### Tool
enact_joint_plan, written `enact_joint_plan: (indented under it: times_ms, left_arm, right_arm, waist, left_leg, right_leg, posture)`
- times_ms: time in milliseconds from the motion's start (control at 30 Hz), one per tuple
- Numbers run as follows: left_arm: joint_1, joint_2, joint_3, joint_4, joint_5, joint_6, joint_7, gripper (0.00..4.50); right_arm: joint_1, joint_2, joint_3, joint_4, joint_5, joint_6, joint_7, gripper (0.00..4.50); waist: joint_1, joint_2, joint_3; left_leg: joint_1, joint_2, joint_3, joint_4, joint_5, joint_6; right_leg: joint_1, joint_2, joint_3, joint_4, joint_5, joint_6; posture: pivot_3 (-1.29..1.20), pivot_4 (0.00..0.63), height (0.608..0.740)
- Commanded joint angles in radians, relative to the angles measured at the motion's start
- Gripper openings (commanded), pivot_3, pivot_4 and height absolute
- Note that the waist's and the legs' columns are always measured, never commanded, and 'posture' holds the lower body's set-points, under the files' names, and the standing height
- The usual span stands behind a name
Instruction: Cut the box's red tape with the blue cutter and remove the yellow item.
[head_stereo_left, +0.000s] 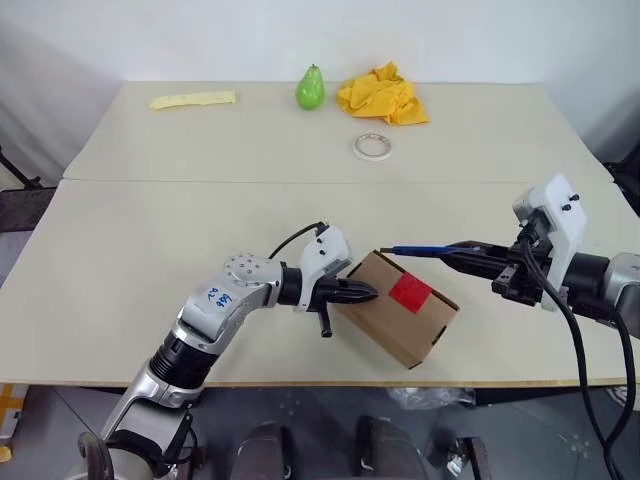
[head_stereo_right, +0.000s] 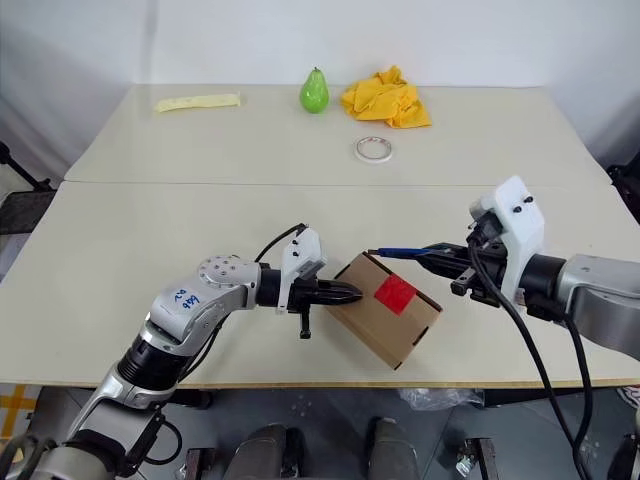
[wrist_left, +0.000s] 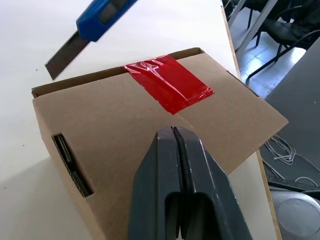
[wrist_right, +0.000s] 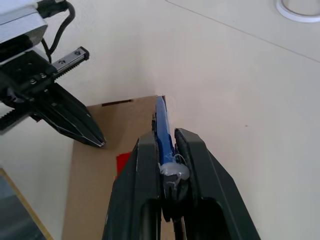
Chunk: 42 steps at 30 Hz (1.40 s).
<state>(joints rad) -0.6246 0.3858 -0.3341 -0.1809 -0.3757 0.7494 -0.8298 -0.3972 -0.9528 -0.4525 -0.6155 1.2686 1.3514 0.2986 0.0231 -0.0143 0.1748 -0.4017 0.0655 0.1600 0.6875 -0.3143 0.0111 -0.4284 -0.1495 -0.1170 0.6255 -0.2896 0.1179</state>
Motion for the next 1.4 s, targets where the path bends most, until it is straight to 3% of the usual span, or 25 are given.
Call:
enact_joint_plan:
  times_ms: [33, 1133, 1400]
  left_arm:
    - [-0.013, -0.005, -0.003, 0.001, 0.011, -0.009, -0.004, 0.03]
    - [-0.009, -0.007, -0.002, -0.004, 0.024, -0.012, -0.024, 0.03]
    - [-0.002, -0.003, -0.008, -0.014, 0.03, -0.014, -0.027, 0.03]
  right_arm:
    - [0.02, -0.025, -0.02, -0.013, 0.029, -0.024, -0.015, 0.16]
    - [0.255, -0.117, -0.082, -0.017, 0.085, -0.157, -0.077, 0.16]
    - [0.21, -0.141, -0.06, -0.039, 0.182, -0.201, -0.152, 0.16]
  waist:
    - [0.0, 0.0, 0.0]
    - [0.004, 0.0, 0.0]
    - [0.002, 0.0, 0.0]
  left_leg:
    - [0.0, 0.0, 0.0, 0.0, 0.0, 0.0]
    - [-0.001, 0.0, -0.001, 0.005, -0.001, 0.001]
    - [-0.001, 0.0, -0.002, 0.006, -0.001, 0.002]
  right_leg:
    - [0.0, 0.0, 0.0, 0.0, 0.0, 0.0]
    - [0.001, 0.0, 0.0, -0.001, 0.0, 0.0]
    - [0.002, 0.0, 0.0, -0.001, 0.001, 0.0]
  posture:
    - [0.0, 0.15, 0.74]
    - [0.0, 0.15, 0.74]
    - [0.0, 0.15, 0.74]
